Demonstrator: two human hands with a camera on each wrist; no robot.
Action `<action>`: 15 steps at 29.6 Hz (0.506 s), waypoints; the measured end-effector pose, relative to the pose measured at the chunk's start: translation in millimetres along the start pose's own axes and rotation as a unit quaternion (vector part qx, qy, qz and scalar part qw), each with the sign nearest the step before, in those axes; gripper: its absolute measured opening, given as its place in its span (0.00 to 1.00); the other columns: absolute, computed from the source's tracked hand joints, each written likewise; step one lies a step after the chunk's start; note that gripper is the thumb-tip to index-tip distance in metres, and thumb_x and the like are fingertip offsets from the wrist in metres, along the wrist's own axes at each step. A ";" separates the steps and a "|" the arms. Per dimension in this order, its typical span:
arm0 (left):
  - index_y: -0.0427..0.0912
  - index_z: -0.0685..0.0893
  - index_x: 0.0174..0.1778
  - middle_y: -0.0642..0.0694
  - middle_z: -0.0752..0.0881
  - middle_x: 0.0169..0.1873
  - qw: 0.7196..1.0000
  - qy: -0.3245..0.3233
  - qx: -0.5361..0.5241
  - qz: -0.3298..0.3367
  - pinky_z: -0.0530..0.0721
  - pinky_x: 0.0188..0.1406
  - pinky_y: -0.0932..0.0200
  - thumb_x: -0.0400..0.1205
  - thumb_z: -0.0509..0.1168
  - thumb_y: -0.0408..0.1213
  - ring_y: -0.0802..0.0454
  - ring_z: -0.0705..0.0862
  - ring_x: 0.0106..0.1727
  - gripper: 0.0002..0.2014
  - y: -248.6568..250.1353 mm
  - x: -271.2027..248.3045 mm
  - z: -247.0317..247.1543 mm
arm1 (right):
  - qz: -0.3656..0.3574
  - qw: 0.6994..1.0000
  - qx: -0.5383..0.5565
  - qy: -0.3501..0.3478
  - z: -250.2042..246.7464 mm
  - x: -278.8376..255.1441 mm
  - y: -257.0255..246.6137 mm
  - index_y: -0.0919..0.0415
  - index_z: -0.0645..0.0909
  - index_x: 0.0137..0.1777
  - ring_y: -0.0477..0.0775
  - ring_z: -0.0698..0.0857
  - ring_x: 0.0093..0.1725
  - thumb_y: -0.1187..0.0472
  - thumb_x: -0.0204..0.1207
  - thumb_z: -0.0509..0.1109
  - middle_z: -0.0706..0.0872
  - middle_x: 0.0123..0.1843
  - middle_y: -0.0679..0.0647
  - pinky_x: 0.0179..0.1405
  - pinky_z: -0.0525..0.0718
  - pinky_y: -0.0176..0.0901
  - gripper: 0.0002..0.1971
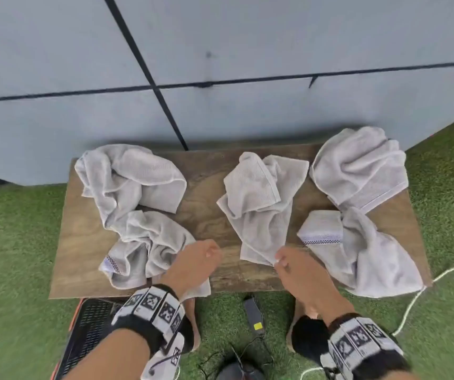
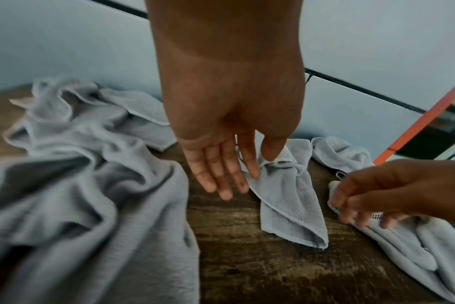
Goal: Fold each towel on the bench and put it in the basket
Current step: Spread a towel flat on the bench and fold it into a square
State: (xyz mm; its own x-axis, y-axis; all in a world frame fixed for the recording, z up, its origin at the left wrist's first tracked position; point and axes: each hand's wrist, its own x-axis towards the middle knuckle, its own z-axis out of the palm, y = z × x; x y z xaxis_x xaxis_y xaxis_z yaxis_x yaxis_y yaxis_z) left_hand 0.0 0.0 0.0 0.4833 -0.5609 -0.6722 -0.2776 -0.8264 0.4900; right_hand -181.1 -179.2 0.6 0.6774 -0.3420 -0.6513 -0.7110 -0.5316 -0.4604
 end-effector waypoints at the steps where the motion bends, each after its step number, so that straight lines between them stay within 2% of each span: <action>1: 0.46 0.85 0.51 0.50 0.88 0.48 1.000 0.018 0.006 0.019 0.83 0.54 0.50 0.84 0.58 0.45 0.49 0.85 0.51 0.11 1.1 16.3 12.2 | -0.014 0.998 -0.034 0.043 10.3 18.8 3.0 0.47 0.75 0.61 0.53 0.82 0.55 0.49 0.85 0.58 0.83 0.54 0.45 0.55 0.82 0.52 0.09; 3: 0.48 0.84 0.50 0.51 0.88 0.48 0.997 0.056 -0.002 0.062 0.85 0.55 0.46 0.83 0.58 0.45 0.50 0.85 0.51 0.11 2.1 40.0 32.3 | -0.036 0.988 -0.103 0.111 27.3 47.5 6.8 0.51 0.72 0.66 0.54 0.78 0.62 0.48 0.83 0.62 0.80 0.60 0.48 0.63 0.78 0.53 0.15; 5: 0.52 0.83 0.49 0.56 0.86 0.46 0.989 0.101 -0.033 0.100 0.86 0.52 0.48 0.83 0.60 0.46 0.56 0.84 0.48 0.08 -2.5 63.8 52.0 | -0.055 0.973 -0.146 0.172 44.2 68.9 10.8 0.52 0.72 0.63 0.56 0.77 0.63 0.44 0.79 0.66 0.79 0.60 0.49 0.66 0.76 0.53 0.18; 8: 0.53 0.80 0.51 0.55 0.81 0.45 0.971 0.167 -0.037 0.168 0.83 0.49 0.52 0.82 0.64 0.43 0.57 0.81 0.45 0.04 -18.0 85.8 71.3 | -0.064 0.953 -0.198 0.220 66.0 80.7 21.5 0.52 0.75 0.61 0.58 0.78 0.63 0.43 0.76 0.69 0.80 0.59 0.50 0.67 0.74 0.57 0.18; 11: 0.57 0.77 0.59 0.58 0.75 0.46 0.961 0.175 -0.037 0.212 0.79 0.45 0.57 0.81 0.66 0.38 0.61 0.77 0.43 0.13 -22.3 100.0 74.5 | -0.103 0.934 -0.205 0.273 73.2 83.8 21.2 0.52 0.78 0.55 0.59 0.80 0.60 0.51 0.82 0.63 0.81 0.55 0.51 0.66 0.75 0.58 0.08; 13: 0.59 0.75 0.65 0.53 0.74 0.49 0.956 0.175 -0.021 0.235 0.81 0.47 0.57 0.80 0.66 0.36 0.57 0.77 0.45 0.20 -21.8 93.4 77.3 | -0.118 0.928 -0.196 0.293 76.7 75.8 15.6 0.52 0.73 0.50 0.58 0.80 0.56 0.53 0.84 0.58 0.81 0.52 0.50 0.62 0.75 0.57 0.05; 15: 0.60 0.72 0.73 0.47 0.73 0.54 0.958 0.167 -0.025 0.232 0.80 0.49 0.61 0.79 0.66 0.32 0.55 0.77 0.46 0.27 -20.3 82.2 82.9 | -0.134 0.933 -0.156 0.294 78.0 58.0 8.8 0.53 0.68 0.46 0.58 0.79 0.48 0.55 0.85 0.56 0.79 0.45 0.51 0.54 0.76 0.56 0.06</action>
State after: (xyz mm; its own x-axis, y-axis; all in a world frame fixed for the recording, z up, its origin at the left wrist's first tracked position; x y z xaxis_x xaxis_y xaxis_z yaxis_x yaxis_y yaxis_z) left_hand -23.5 -33.5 -111.2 0.5589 -0.8129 -0.1641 -0.4912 -0.4840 0.7242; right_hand -162.8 -143.3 -88.3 0.8745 -0.4823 -0.0517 -0.4741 -0.8274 -0.3010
